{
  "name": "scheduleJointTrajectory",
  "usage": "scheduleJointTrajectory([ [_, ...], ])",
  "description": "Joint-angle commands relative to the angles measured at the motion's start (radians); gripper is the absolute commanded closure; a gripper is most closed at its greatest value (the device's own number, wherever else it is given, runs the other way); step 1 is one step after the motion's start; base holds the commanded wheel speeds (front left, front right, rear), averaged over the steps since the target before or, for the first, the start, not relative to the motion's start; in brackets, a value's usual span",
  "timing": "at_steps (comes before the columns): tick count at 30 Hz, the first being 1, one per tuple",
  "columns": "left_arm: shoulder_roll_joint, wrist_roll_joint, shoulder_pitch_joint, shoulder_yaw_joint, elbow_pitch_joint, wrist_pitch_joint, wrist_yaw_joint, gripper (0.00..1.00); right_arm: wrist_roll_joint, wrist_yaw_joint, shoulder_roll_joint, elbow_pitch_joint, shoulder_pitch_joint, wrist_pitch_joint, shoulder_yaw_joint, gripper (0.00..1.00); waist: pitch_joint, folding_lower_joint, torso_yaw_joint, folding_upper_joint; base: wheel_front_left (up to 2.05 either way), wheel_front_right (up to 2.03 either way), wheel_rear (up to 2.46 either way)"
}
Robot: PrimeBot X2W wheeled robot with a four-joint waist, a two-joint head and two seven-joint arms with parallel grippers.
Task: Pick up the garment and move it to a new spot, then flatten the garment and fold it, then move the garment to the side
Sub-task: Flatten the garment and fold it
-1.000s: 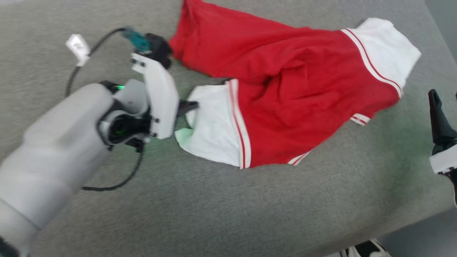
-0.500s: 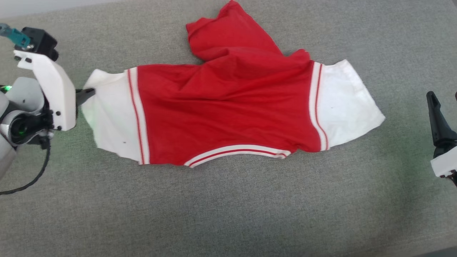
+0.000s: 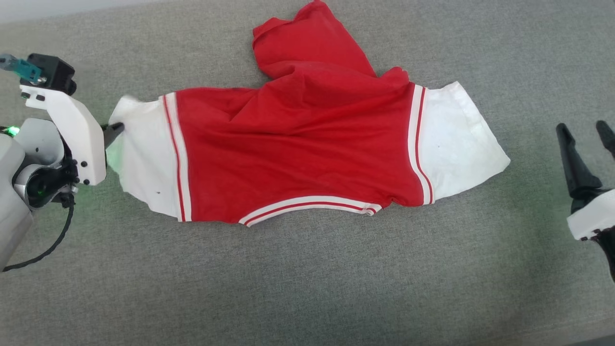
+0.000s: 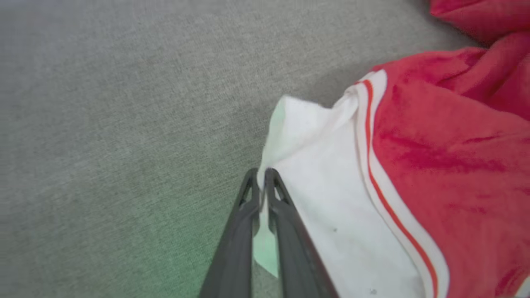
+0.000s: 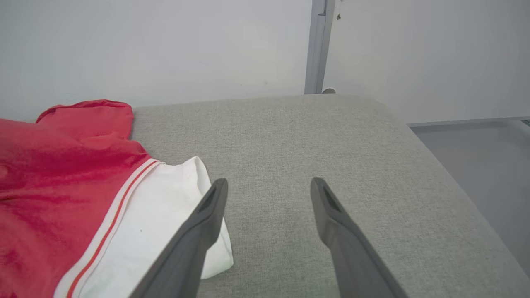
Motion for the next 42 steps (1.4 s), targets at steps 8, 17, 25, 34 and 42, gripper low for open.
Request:
scheduleJointTrajectory([
  [8,0.008,0.013,0.066,0.025,-0.015,-0.227,0.003,0.00,-0.040,0.000,-0.017,-0.029,-0.020,0.081,0.166,0.00,-0.037,0.0000,0.022,0.0000,0.00,0.00,0.00],
  [17,-0.069,0.090,0.224,0.058,-0.035,-0.581,0.054,0.00,-0.023,0.000,-0.139,-0.015,-0.057,0.242,0.417,0.00,-0.075,0.0000,0.105,0.0000,0.00,0.00,0.00],
  [25,-0.162,0.305,0.430,0.360,-0.219,-0.597,0.171,0.00,0.039,0.000,-0.302,-0.066,-0.077,0.401,0.533,0.00,-0.074,0.0000,0.190,0.0000,0.00,0.00,0.00],
  [34,-0.379,0.712,0.825,0.823,-0.512,-0.598,0.183,0.00,0.078,0.000,-0.436,-0.076,-0.089,0.503,0.609,0.00,-0.068,0.0000,0.282,0.0000,0.00,0.00,0.00],
  [42,-0.503,0.864,0.933,0.990,-0.569,-0.598,0.097,0.00,0.105,0.000,-0.463,-0.034,-0.078,0.566,0.657,0.00,-0.051,0.0000,0.321,0.0000,0.00,0.00,0.00],
])
